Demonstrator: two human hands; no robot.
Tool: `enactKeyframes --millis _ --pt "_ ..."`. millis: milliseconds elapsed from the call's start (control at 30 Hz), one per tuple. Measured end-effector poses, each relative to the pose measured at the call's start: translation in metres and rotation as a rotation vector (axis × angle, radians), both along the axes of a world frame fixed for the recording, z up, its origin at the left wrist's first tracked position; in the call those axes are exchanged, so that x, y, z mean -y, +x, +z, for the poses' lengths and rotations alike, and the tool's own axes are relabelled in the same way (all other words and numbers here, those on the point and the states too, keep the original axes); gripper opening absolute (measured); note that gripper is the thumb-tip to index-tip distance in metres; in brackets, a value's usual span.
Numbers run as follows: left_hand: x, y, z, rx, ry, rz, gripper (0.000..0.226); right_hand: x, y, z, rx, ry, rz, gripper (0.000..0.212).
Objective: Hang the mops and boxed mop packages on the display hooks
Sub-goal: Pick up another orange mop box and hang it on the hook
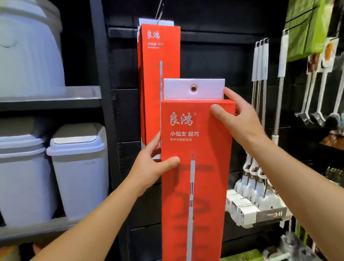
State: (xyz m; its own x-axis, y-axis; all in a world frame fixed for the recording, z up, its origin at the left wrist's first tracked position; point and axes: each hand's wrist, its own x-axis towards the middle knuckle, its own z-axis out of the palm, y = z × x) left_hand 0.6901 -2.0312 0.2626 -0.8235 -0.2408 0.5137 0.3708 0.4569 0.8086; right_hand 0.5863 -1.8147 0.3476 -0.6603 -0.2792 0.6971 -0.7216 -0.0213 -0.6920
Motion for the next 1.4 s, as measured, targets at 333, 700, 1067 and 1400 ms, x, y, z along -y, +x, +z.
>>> enactKeyframes --millis 333,700,1067,1400 --pt "0.005 -0.090 0.059 -0.127 -0.043 0.239 0.079 0.031 -0.125 0.073 -0.118 -0.049 0.258 0.050" --pt "0.048 -0.139 0.145 -0.217 -0.104 0.286 0.056 0.099 -0.196 0.157 -0.215 -0.135 0.390 0.026" --pt "0.124 -0.169 0.223 -0.282 -0.169 0.299 0.049 0.169 -0.230 0.223 -0.243 -0.233 0.429 0.038" --pt "0.140 -0.198 0.259 -0.380 -0.122 0.354 0.041 0.194 -0.253 0.270 -0.203 -0.261 0.474 0.022"
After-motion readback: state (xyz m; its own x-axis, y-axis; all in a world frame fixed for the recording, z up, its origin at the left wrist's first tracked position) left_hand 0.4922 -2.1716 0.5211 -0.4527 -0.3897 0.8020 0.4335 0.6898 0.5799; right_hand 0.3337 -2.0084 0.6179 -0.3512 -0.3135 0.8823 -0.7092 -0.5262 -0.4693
